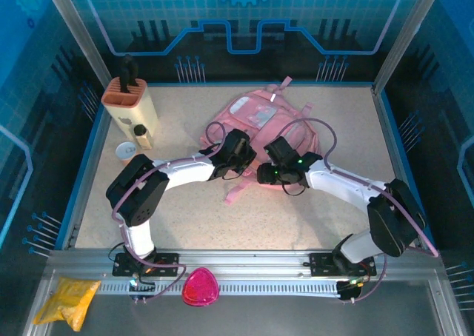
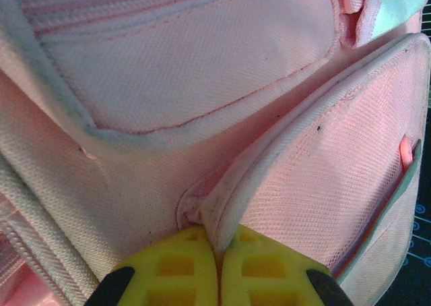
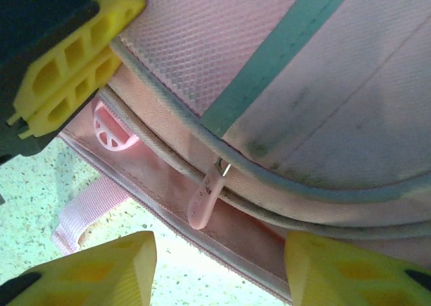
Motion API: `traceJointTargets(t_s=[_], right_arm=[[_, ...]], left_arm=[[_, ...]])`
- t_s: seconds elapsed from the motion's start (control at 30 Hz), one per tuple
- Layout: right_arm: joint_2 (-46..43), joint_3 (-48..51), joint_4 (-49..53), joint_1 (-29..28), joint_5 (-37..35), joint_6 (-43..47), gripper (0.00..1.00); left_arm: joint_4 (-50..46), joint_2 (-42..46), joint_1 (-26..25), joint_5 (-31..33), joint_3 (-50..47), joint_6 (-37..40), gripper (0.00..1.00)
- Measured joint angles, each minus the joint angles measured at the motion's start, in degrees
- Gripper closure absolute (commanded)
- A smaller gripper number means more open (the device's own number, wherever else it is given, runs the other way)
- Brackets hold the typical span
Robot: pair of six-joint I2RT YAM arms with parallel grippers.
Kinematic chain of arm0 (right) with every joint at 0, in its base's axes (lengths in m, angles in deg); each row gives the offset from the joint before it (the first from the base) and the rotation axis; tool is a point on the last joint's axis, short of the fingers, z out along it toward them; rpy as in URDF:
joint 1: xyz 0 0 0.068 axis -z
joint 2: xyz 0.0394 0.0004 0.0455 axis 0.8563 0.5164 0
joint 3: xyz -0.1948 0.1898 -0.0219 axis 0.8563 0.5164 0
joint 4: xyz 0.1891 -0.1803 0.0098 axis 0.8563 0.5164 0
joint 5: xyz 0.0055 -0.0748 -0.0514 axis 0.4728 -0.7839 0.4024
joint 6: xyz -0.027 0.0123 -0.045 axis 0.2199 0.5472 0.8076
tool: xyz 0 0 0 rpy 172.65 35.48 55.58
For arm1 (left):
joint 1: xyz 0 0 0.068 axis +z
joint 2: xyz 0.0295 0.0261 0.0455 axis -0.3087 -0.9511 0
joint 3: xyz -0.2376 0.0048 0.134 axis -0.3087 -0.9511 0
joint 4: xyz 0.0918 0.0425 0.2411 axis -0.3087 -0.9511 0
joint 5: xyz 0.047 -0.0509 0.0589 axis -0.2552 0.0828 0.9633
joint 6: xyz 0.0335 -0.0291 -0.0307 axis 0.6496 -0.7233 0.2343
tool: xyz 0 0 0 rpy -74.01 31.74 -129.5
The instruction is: Pack the student bag
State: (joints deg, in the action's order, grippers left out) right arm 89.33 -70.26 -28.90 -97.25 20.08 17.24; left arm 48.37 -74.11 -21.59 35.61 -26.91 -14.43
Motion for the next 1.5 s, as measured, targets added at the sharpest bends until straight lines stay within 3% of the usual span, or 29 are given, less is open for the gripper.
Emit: traceJointTargets(t_s=[0.4, 0.7, 0.9, 1.17, 1.4, 1.5], right_arm=[[5.7, -2.3, -2.0, -3.3, -5.5, -6.5, 0.63], [9.1, -4.3, -0.7, -3.4, -10.7, -8.1, 0.90], [8.8, -4.1, 0.0, -3.7, -12.7, -6.7, 0.99], [2.9, -1.8, 2.1, -2.3, -14.4, -0.4, 1.00], [-1.7, -0.4, 3.5, 7.6, -10.3, 6.3, 1.00], [-1.6, -0.9, 3.3, 9.3, -8.4, 8.5, 1.00]], left_arm=[[-0.3, 0.7, -0.2, 0.3, 0.0, 1.2, 1.00], [-0.6, 0.8, -0.3, 1.4, 0.0, 1.7, 1.00], [-0.9, 0.9, -0.4, 1.9, 0.0, 2.0, 1.00], [-2.5, 2.9, -0.7, 3.7, 0.0, 4.2, 1.00], [-3.8, 4.9, 1.8, 1.8, -1.2, 6.4, 1.00], [-4.4, 5.6, 3.1, -0.5, -1.4, 8.4, 1.00]])
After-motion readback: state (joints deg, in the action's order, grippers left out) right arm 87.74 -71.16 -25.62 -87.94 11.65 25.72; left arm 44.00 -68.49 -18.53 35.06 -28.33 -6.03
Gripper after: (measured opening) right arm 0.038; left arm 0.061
